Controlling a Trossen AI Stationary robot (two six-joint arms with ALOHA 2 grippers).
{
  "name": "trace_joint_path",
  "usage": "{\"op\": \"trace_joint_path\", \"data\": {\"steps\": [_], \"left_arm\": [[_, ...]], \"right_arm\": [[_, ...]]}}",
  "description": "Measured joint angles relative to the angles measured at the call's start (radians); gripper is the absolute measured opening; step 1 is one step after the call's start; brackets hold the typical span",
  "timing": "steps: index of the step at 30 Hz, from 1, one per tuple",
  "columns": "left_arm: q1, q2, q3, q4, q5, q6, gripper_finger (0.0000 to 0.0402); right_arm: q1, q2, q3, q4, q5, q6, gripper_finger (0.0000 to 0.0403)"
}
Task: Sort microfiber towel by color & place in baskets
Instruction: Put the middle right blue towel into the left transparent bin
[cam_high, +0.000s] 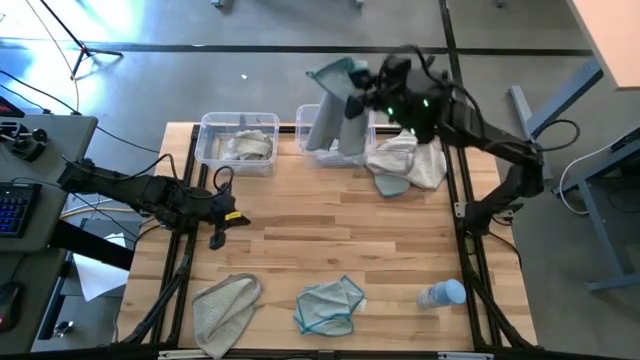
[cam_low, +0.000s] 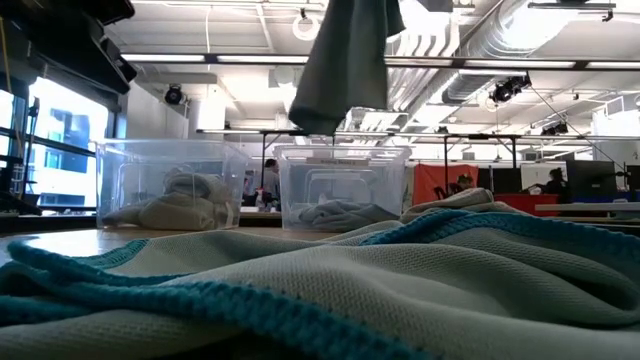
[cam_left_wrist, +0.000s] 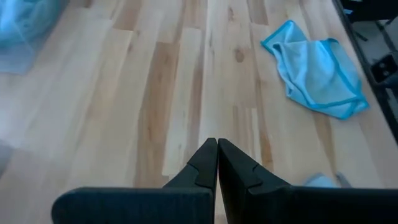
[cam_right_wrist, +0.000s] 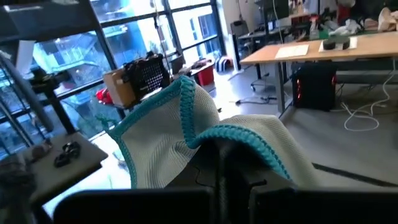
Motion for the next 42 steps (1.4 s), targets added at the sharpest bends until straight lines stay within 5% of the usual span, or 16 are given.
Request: {"op": "trace_joint_path", "data": {"steps": [11,22,27,34,42], "left_arm": [[0.038,0.000,0.000,-0.001,-0.085,0.017,0.0000],[0.133,-0.004,0.000,-0.004,-0.098,0.024,0.0000],[0.163,-0.003,0.000,-0.004,-0.097,0.025,0.0000],[0.186,-0.003,0.000,-0.003,-0.090,0.025,0.0000],[0.191,-0.003,0.000,-0.004,-0.087,0.018,0.0000]], "right_arm": [[-0.182,0.215,0.035,-0.020,-0.256,0.064,0.0000],[-0.277,0.399,0.028,-0.517,-0.267,0.393,0.0000],[-0.311,0.499,0.028,-0.476,-0.406,0.394,0.0000],[-0.359,0.608,0.027,-0.460,-0.462,0.512,0.0003],[-0.374,0.621,0.028,-0.420,-0.485,0.478,0.0066]]}}
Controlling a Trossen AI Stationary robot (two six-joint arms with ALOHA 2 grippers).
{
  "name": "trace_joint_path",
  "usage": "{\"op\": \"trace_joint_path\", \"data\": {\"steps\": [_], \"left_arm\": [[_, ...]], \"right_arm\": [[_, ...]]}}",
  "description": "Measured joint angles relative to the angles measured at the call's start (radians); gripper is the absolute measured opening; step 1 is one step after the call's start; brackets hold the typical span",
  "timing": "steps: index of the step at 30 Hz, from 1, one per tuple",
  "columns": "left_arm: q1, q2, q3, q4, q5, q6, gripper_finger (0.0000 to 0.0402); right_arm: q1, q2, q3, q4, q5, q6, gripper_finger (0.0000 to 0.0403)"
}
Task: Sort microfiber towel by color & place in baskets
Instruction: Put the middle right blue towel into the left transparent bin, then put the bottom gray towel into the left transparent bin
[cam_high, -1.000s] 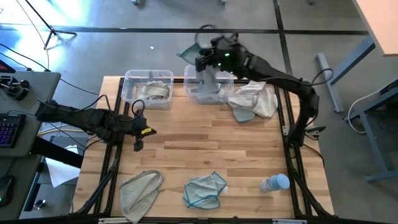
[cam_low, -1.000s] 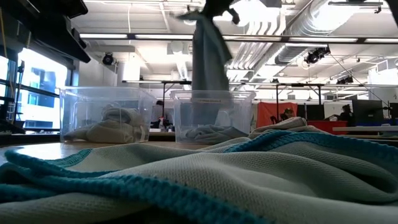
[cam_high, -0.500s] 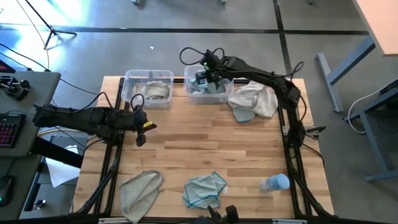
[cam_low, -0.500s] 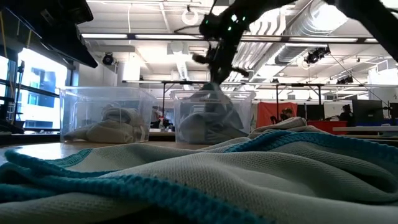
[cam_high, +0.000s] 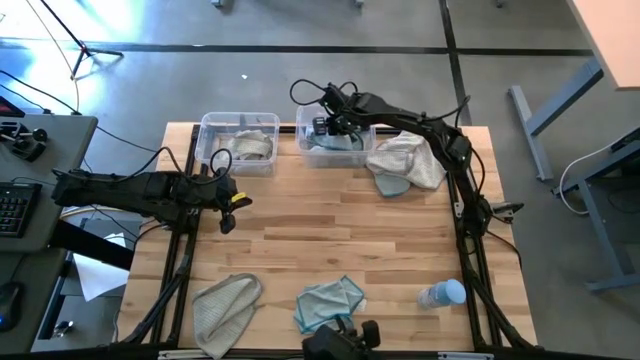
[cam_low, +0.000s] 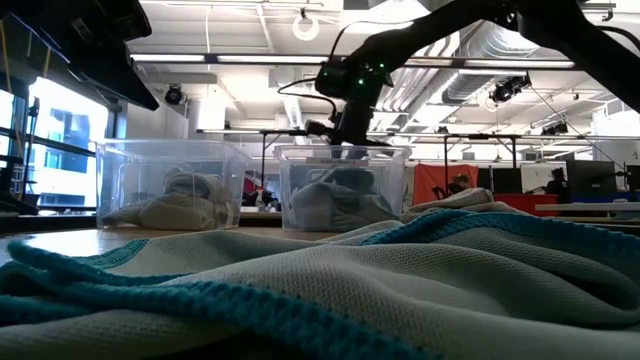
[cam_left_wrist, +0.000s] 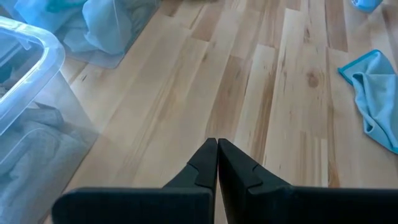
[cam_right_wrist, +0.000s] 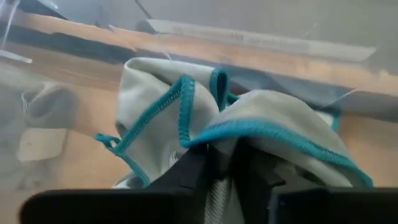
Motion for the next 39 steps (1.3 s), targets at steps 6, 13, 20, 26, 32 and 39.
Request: {"op": "trace_joint_path", "data": {"steps": [6,13,20,26,32,39], "left_arm": [[0.000,0.000,0.000,0.000,0.000,-0.012,0.0000],[0.000,0.000,0.000,0.000,0.001,-0.021,0.0000],[0.000,0.000,0.000,0.000,0.001,-0.022,0.0000],[0.000,0.001,0.000,0.000,0.078,-0.029,0.0000],[-0.001,0.001,0.000,0.000,0.151,-0.054,0.0000],[-0.014,0.000,0.000,-0.031,0.168,-0.063,0.0000]], "right_arm": [[-0.001,-0.003,0.066,-0.046,0.001,-0.038,0.0123],[0.022,-0.005,0.234,-0.228,0.014,-0.137,0.0141],[0.119,-0.007,0.341,-0.479,0.179,-0.179,0.0133],[0.232,-0.012,0.342,-0.618,0.275,-0.141,0.0063],[0.357,-0.049,0.342,-0.733,0.441,0.014,0.0006],[0.524,-0.163,0.177,-0.725,0.472,0.177,0.0002]]}}
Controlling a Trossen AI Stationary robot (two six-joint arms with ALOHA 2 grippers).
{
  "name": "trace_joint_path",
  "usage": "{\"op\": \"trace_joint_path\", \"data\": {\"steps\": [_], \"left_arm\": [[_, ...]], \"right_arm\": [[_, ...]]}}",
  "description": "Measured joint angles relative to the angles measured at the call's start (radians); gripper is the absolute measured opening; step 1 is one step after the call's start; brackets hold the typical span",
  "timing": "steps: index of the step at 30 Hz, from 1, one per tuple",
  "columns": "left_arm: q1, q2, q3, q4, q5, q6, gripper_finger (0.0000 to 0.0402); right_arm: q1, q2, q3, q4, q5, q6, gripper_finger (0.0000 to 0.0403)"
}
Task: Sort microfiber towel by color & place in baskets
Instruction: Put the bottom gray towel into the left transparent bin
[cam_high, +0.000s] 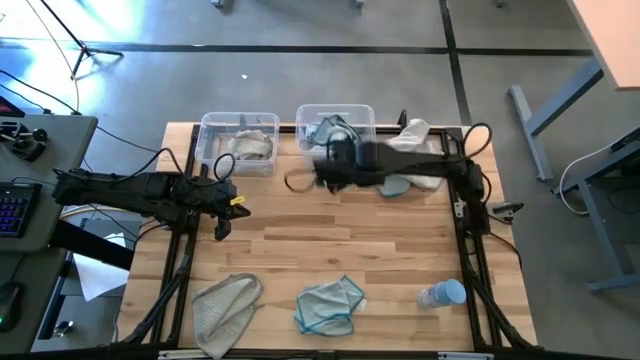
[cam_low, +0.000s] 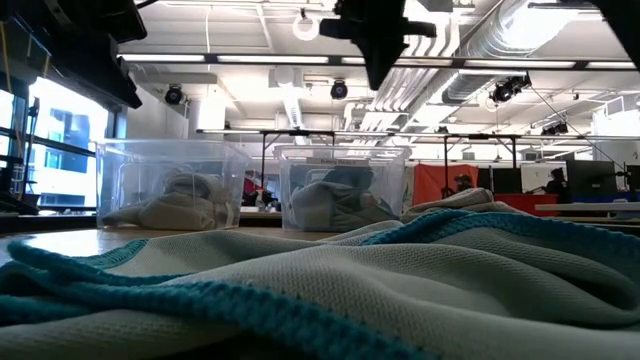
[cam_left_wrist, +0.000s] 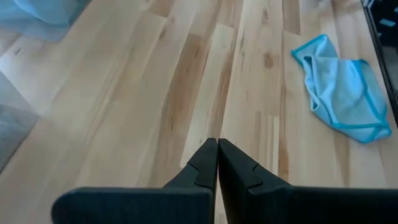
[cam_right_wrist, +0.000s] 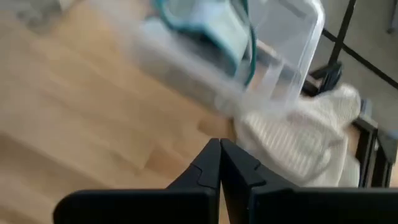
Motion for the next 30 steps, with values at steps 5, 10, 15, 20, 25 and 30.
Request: {"op": "trace_joint_path", "data": {"steps": [5,10,15,20,25,30], "left_arm": [[-0.014,0.000,0.000,-0.028,0.000,-0.043,0.0000],[-0.018,0.000,0.000,-0.026,-0.005,-0.095,0.0000],[-0.016,0.004,0.000,-0.018,-0.034,-0.099,0.0011],[-0.004,0.040,0.000,-0.016,-0.056,-0.133,0.0054],[0.006,0.106,0.000,-0.002,-0.102,-0.150,0.0109],[0.005,0.177,0.007,0.034,-0.170,-0.183,0.0132]], "right_arm": [[0.138,-0.107,-0.223,0.026,-0.012,0.209,0.0001],[0.273,-0.249,-0.473,0.074,-0.016,0.498,0.0000],[0.393,-0.417,-0.724,0.291,-0.017,0.538,0.0000],[0.480,-0.580,-0.972,0.511,0.024,0.608,0.0000],[0.528,-0.687,-1.166,0.628,0.068,0.726,0.0000],[0.529,-0.730,-1.260,0.631,-0.062,0.732,0.0000]]}}
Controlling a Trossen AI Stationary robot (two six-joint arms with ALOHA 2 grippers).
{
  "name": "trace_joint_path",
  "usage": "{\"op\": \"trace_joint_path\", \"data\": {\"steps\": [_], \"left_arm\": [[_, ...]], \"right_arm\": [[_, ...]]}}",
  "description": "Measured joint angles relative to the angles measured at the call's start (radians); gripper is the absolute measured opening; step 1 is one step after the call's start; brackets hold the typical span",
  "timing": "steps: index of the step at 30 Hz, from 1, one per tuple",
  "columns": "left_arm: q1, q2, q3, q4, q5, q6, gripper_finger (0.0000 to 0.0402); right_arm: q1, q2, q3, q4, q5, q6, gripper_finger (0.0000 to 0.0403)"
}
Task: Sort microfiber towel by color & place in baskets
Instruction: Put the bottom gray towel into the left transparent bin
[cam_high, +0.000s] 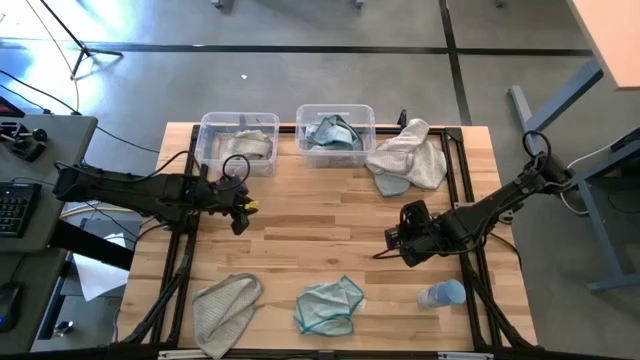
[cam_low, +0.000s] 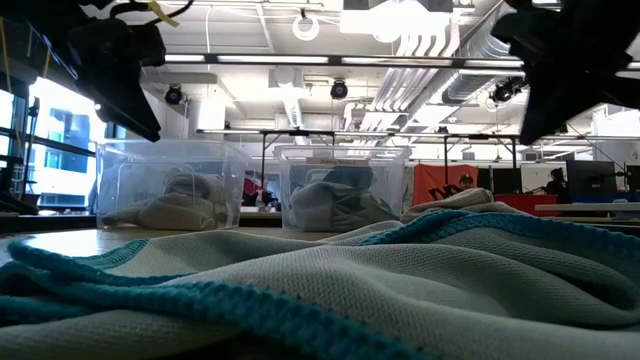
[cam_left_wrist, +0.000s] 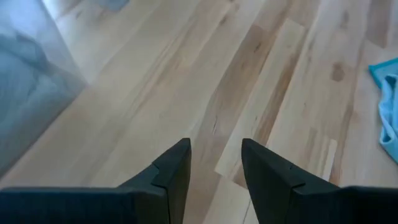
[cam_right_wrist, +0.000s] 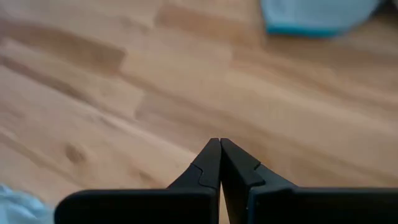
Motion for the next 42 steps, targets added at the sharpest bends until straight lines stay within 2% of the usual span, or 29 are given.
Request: {"op": "trace_joint_path", "data": {"steps": [3,6,17,22,32,37,42], "left_arm": [[-0.018,0.051,0.036,-0.008,0.000,-0.061,0.0132],[-0.055,0.116,0.101,-0.059,0.000,-0.167,0.0130],[-0.236,0.431,0.378,-0.498,0.026,-0.736,0.0129],[-0.365,0.518,0.421,-0.508,0.075,-0.916,0.0129],[-0.647,0.660,0.469,-0.505,0.153,-1.410,0.0129],[-0.735,0.742,0.489,-0.485,0.237,-1.533,0.0129],[-0.780,0.817,0.493,-0.377,0.279,-1.563,0.0129]], "right_arm": [[0.000,0.000,-0.015,0.002,-0.051,-0.011,0.0000],[0.000,0.000,-0.016,0.004,-0.055,-0.090,0.0000],[0.000,0.000,-0.016,-0.008,-0.034,-0.322,0.0000],[0.000,0.000,-0.016,-0.015,-0.033,-0.408,0.0000],[0.000,0.000,-0.015,-0.022,0.022,-0.527,0.0000],[0.000,0.000,-0.015,-0.022,0.047,-0.537,0.0000],[0.000,0.000,-0.015,-0.021,0.047,-0.552,0.0000]]}}
